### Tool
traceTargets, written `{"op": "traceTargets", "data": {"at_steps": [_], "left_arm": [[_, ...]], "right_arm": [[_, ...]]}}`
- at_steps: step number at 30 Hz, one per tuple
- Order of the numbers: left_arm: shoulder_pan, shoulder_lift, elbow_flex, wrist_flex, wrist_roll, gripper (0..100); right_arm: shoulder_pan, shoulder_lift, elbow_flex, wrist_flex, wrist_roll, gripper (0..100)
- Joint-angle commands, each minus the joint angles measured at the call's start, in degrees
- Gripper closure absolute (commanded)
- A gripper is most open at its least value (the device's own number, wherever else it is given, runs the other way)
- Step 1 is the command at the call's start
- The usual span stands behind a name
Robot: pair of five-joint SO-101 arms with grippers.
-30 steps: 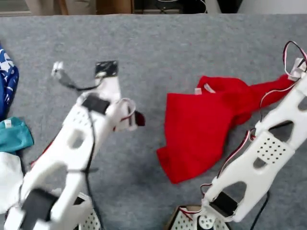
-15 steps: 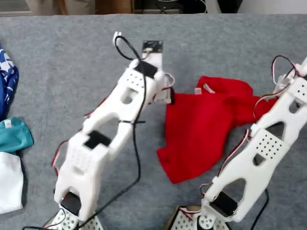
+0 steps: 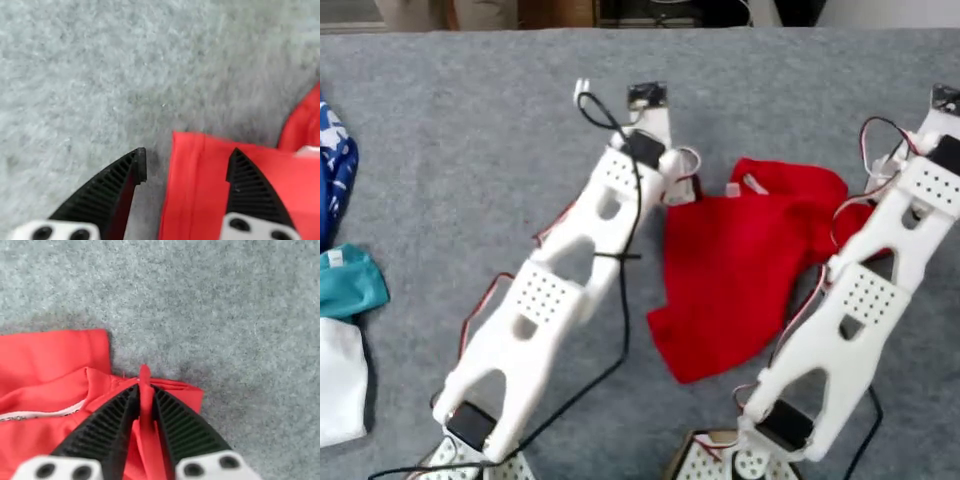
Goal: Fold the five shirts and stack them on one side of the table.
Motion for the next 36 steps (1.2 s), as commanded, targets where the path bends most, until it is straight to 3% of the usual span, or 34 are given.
{"op": "traceTargets", "data": {"at_steps": [1, 15, 20, 28, 36], "left_arm": [[0.4, 1.8, -5.4, 0.2, 1.7, 74], [-0.2, 5.3, -8.2, 0.4, -0.2, 98], [0.0, 4.8, -8.7, 3.0, 0.0, 98], [-0.1, 0.3, -20.4, 16.6, -3.7, 98], [-3.8, -13.5, -18.7, 16.8, -5.3, 98]], "right_arm": [[-1.4, -0.5, -2.9, 0.7, 0.2, 99.2], [-1.4, -0.5, -2.9, 0.7, 0.2, 99.3], [-1.5, -0.8, -2.9, 0.7, 0.2, 99.3], [-5.1, -2.5, -3.1, 1.0, 0.4, 99.3], [-10.8, -16.0, -3.1, 0.9, 0.4, 99.3]]}}
